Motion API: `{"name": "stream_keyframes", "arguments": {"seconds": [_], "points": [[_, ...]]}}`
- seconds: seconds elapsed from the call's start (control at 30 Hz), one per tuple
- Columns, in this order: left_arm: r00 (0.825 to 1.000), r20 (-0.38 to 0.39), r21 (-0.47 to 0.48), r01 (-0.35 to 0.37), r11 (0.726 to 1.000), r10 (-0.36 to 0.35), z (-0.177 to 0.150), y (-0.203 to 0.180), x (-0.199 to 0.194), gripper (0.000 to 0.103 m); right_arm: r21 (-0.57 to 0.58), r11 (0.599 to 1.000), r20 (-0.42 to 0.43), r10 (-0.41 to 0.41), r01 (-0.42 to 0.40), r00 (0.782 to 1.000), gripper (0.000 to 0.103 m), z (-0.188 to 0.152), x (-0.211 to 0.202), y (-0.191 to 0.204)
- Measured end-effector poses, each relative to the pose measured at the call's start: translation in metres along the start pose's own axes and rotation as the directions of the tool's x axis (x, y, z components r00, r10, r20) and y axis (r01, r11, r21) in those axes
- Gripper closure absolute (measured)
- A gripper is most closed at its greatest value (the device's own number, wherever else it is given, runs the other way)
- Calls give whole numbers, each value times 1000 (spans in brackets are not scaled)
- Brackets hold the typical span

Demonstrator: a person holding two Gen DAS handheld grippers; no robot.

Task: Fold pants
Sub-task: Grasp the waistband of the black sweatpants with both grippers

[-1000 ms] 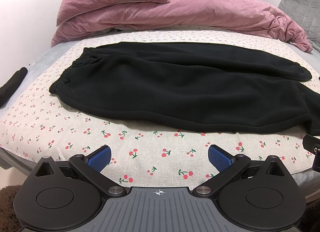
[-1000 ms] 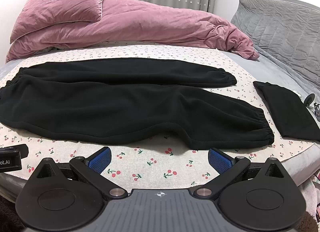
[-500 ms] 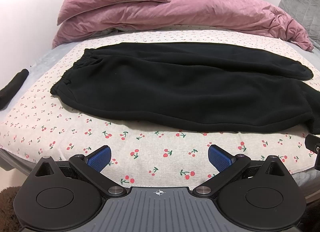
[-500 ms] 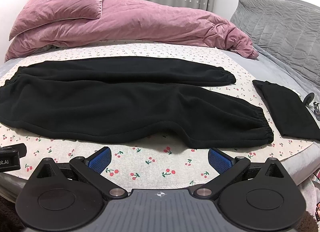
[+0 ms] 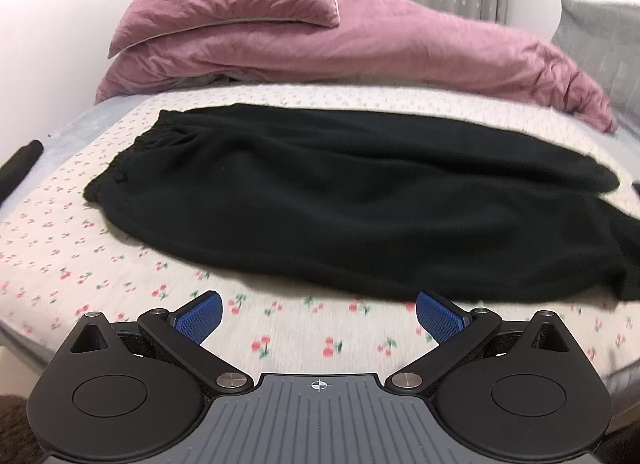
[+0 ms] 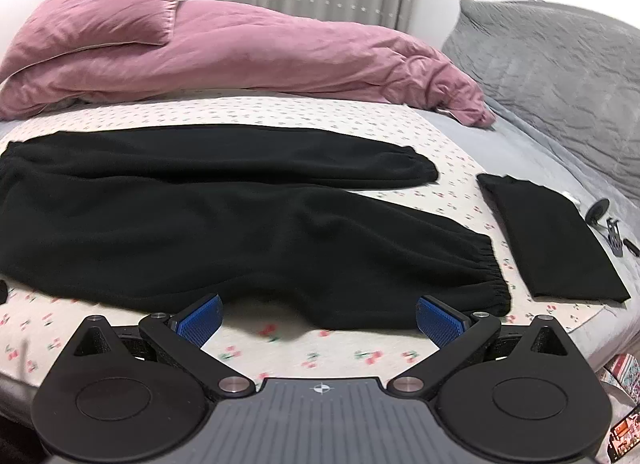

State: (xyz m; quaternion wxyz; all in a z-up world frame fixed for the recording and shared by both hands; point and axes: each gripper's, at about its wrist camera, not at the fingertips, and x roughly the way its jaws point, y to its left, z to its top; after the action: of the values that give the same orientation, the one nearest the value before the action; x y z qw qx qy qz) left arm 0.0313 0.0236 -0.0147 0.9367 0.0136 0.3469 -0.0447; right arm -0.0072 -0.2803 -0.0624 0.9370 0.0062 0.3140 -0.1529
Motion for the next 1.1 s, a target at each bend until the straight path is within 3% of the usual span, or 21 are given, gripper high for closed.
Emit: {"name": "stream_keyframes", "arguments": {"seconds": [0.2,0.37,0.5,0.6,0.7,0.83,0.93,1.07,1.1], "points": [[996,-78,-1,38,999,-38,11,14,23,0,17,1000,-87,21,-20,996,0,4,24,-34],[988,-118,-90,86,992,-96,19,40,38,0,114,993,-112,27,-15,993,1,8,41,-77],[993,-93,-134,64,989,-77,25,69,44,0,213,977,-120,5,21,993,2,8,50,-109],[995,-71,-194,54,980,-69,28,96,46,0,318,948,-128,44,-1,991,3,2,56,-132],[998,-45,-281,23,960,-38,35,128,48,1,376,926,-141,55,3,988,6,-4,63,-146],[999,-7,-324,-37,945,37,40,165,45,2,416,909,-137,56,6,989,7,-9,68,-160],[997,-6,-353,-70,933,73,45,189,55,6,448,894,-128,61,3,990,8,-10,69,-171],[998,-47,-415,-47,909,30,51,214,81,17,444,896,-124,65,-3,990,8,-8,73,-178],[998,-63,-425,-43,904,18,52,215,88,24,443,896,-122,68,-7,990,8,-7,75,-180]]}}
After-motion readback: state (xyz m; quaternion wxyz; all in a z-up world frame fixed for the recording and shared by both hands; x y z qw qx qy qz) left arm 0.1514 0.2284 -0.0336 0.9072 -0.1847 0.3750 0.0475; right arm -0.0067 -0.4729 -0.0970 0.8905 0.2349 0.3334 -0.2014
